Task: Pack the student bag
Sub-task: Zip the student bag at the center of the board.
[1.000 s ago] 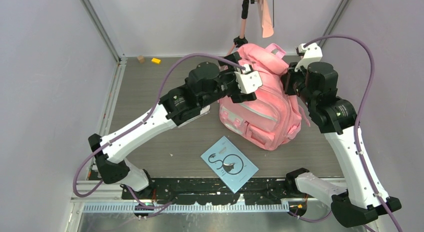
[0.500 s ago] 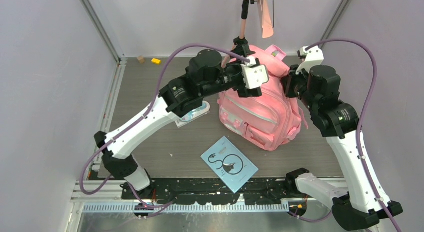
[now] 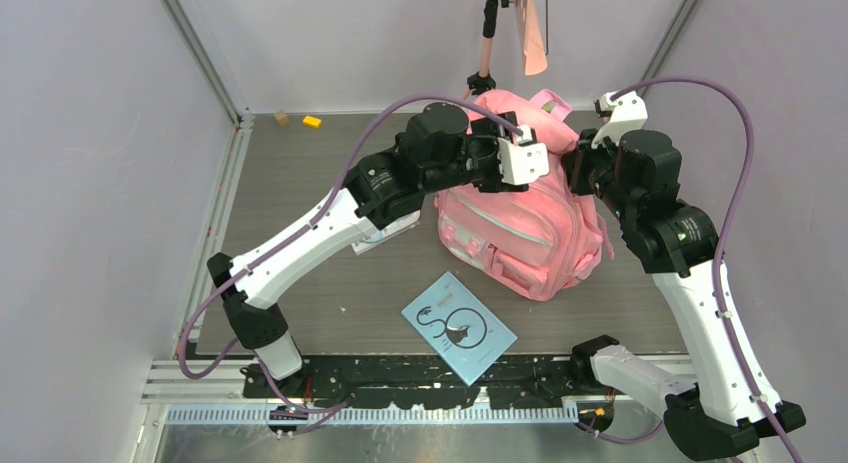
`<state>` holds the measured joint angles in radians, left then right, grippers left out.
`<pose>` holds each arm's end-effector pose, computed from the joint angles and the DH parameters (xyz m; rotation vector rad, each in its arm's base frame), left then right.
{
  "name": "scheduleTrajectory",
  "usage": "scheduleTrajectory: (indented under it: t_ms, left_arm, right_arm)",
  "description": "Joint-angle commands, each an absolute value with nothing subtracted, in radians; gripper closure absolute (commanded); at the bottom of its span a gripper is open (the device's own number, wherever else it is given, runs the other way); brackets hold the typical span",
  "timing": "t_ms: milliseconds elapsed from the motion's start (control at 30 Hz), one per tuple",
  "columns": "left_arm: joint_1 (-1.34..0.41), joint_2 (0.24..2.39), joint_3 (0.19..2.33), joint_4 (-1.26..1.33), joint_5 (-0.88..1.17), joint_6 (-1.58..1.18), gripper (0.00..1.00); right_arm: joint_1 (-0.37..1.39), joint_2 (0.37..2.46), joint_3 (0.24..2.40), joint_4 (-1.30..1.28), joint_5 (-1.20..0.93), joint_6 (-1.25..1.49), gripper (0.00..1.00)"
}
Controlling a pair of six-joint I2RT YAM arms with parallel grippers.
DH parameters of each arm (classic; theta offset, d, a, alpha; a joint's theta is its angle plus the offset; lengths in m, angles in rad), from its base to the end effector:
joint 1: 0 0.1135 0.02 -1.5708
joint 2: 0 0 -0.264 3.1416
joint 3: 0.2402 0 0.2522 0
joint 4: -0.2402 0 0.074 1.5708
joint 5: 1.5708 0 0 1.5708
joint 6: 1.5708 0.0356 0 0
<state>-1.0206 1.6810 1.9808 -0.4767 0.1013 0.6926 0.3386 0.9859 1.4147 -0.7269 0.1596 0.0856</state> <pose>0.1920 -0.3199 0.4863 1.3761 1.0942 -0.3279 0.1683 0.0533 0.4580 -0.1259 1.8632 0.1442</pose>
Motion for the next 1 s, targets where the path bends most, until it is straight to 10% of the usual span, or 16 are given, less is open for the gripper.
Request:
scheduleTrajectory:
  t_ms: [0, 700, 967]
  left_arm:
    - [-1.007, 1.675, 2.021, -0.451, 0.089, 0.702, 0.42]
    - [-0.949, 1.66, 2.039, -0.403, 0.111, 0.515, 0.99]
    - [-0.813, 1.647, 2.015, -0.329, 0.123, 0.096, 1.0]
  right_arm:
    - [0.344, 0.951, 1.447, -0.494, 0.149, 0.136, 1.0]
    - [0.344, 0.939, 1.436, -0.493, 0.163, 0.138, 1.0]
    - [0.344, 0.934, 1.426, -0.489, 0.182, 0.146, 1.0]
